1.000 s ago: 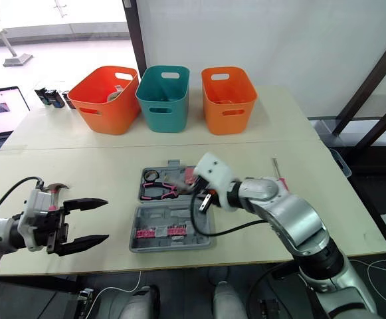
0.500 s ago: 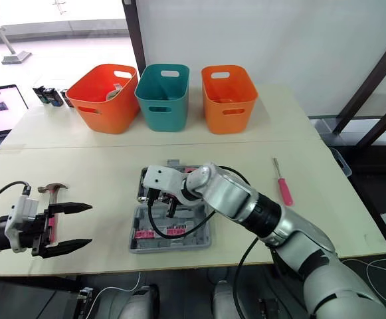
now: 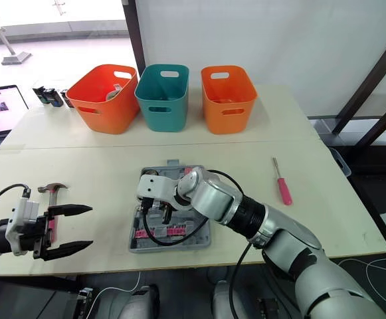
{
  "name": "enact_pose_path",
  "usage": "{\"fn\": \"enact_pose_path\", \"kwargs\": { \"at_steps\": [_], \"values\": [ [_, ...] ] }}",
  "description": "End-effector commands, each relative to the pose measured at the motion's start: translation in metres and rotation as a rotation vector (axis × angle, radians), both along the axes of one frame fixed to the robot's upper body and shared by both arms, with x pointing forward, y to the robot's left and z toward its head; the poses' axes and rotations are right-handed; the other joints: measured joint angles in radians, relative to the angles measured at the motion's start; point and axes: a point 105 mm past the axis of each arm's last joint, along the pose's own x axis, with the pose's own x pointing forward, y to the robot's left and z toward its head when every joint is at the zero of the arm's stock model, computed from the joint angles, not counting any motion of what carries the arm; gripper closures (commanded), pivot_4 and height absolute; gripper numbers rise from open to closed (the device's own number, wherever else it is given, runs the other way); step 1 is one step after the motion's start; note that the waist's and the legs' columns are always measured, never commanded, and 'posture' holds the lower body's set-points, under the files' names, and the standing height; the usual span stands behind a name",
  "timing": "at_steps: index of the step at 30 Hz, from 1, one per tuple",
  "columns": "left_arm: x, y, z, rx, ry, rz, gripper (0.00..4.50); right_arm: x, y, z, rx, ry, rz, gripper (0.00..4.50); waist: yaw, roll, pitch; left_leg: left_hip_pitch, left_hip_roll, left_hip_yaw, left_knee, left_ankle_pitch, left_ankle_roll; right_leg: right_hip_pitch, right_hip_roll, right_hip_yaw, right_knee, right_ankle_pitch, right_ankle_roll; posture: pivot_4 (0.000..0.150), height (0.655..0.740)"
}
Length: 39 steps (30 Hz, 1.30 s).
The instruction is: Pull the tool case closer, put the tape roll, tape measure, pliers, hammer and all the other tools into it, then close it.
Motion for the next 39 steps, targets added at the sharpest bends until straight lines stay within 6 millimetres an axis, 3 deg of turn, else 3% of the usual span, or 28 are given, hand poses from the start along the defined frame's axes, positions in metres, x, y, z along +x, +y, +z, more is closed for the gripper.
{"fn": "enact_pose_path", "kwargs": {
  "at_steps": [1, 27, 39],
  "values": [
    [0.000, 0.000, 0.010, -0.007, -0.040, 0.004, 0.00, 0.005, 0.003, 0.005, 0.011, -0.038, 0.007, 4.39, 0.000, 0.000, 0.000, 0.000, 0.000, 0.000, 0.000, 0.000, 0.000, 0.000, 0.000, 0.000, 0.000, 0.000, 0.000, 0.150, 0.7400],
    [0.005, -0.006, 0.013, -0.008, -0.053, 0.009, 0.00, 0.000, -0.005, -0.005, -0.051, -0.017, 0.010, 4.39, 0.000, 0.000, 0.000, 0.000, 0.000, 0.000, 0.000, 0.000, 0.000, 0.000, 0.000, 0.000, 0.000, 0.000, 0.000, 0.150, 0.7400],
    [0.008, -0.010, 0.014, -0.019, -0.055, 0.009, 0.00, 0.001, 0.001, -0.006, -0.072, -0.037, 0.004, 4.39, 0.000, 0.000, 0.000, 0.000, 0.000, 0.000, 0.000, 0.000, 0.000, 0.000, 0.000, 0.000, 0.000, 0.000, 0.000, 0.150, 0.7400]
  ]
}}
